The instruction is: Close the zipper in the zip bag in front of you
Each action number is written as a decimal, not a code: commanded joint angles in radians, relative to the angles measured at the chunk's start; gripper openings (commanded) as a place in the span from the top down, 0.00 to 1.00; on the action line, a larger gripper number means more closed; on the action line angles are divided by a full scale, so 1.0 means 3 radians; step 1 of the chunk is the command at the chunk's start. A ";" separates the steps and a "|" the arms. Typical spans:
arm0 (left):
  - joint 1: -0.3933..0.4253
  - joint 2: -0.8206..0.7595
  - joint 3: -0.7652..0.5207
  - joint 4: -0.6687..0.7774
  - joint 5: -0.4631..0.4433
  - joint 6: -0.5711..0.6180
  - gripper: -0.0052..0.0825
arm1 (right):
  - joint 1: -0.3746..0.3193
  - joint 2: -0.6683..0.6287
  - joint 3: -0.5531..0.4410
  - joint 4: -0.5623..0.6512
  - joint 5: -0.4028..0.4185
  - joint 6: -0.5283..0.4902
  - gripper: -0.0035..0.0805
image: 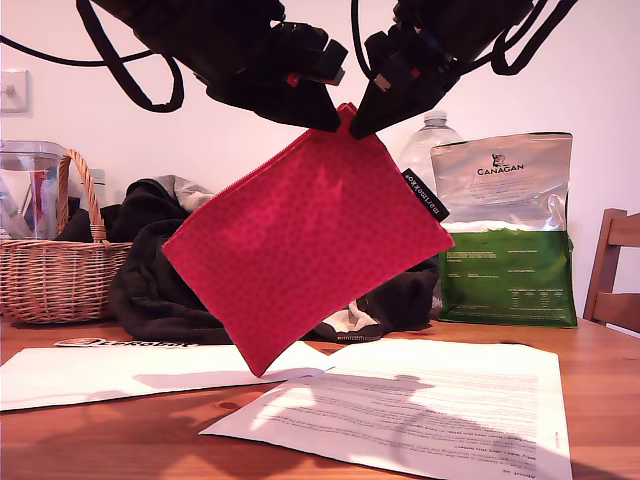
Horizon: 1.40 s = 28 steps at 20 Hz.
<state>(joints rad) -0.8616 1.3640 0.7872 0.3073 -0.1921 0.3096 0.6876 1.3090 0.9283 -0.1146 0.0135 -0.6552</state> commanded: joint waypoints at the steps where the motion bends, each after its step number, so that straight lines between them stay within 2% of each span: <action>1: 0.0010 0.0064 -0.0056 0.0020 -0.0027 -0.0019 0.77 | -0.0005 -0.0066 0.0056 0.0065 -0.0018 0.0015 0.97; 4: 0.0047 0.0080 -0.0056 0.0028 -0.0036 -0.0010 0.84 | -0.0005 -0.0066 0.0056 0.0065 -0.0019 0.0015 0.97; 9: 0.0106 0.0080 -0.0056 0.0027 -0.0032 -0.0010 0.85 | -0.0005 -0.0066 0.0056 0.0065 -0.0024 0.0015 0.97; 13: 0.0098 0.0079 -0.0055 0.0079 -0.0023 0.0018 0.96 | -0.0005 -0.0066 0.0056 0.0065 -0.0024 0.0015 0.97; 21: 0.0094 -0.0017 -0.0055 -0.0011 -0.0024 0.0018 0.96 | -0.0009 -0.0066 0.0056 0.0056 -0.0022 0.0015 0.97; 28: 0.0126 -0.0408 -0.0050 -0.0479 0.0070 0.0014 0.96 | -0.0056 -0.0066 0.0056 0.0061 -0.0104 -0.0100 0.97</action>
<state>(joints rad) -0.8333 1.2583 0.7872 0.1673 -0.1757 0.3138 0.6846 1.3090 0.9283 -0.1139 -0.0227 -0.6830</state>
